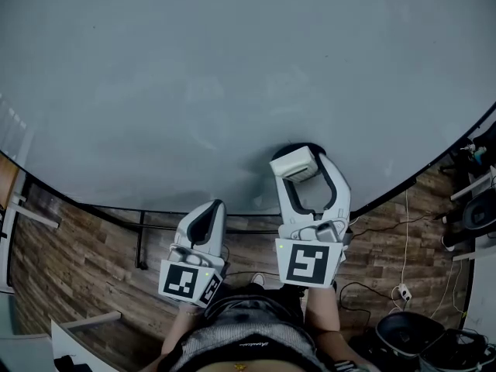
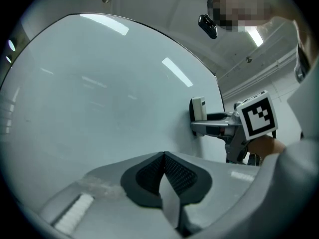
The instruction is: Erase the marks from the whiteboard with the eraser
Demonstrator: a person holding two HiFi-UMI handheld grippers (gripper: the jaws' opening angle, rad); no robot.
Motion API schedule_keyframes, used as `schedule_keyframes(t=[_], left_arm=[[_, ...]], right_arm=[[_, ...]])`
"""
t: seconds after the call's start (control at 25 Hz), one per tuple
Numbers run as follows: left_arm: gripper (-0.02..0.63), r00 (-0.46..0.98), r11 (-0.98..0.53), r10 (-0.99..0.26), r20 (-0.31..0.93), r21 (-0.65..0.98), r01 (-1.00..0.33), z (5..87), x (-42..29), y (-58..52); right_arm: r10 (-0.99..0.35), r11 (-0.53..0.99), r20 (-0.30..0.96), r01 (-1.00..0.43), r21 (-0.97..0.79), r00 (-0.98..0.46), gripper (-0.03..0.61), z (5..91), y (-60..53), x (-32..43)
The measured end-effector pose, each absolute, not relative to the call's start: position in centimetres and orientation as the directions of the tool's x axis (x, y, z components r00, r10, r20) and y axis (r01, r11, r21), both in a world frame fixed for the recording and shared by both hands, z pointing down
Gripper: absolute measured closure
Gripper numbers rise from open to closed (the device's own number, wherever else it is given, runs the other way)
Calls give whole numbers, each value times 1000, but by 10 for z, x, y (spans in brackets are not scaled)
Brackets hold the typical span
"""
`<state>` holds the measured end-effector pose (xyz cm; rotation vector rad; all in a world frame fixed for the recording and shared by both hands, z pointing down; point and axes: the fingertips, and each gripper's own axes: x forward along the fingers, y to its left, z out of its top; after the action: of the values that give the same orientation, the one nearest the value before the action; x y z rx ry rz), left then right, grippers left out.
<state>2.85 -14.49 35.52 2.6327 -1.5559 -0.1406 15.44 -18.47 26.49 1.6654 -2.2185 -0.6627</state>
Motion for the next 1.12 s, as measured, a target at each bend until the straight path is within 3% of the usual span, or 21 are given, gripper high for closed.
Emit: schedule_keyframes(t=[0.64, 1.12], left_arm=[[609, 418, -414, -909, 0, 128, -901, 371, 68, -136], [609, 423, -419, -906, 7, 133, -898, 380, 82, -127]], right_arm=[[-961, 202, -61, -840, 503, -268, 316, 272, -184, 225], [-992, 111, 18, -822, 559, -122, 316, 306, -189, 278]])
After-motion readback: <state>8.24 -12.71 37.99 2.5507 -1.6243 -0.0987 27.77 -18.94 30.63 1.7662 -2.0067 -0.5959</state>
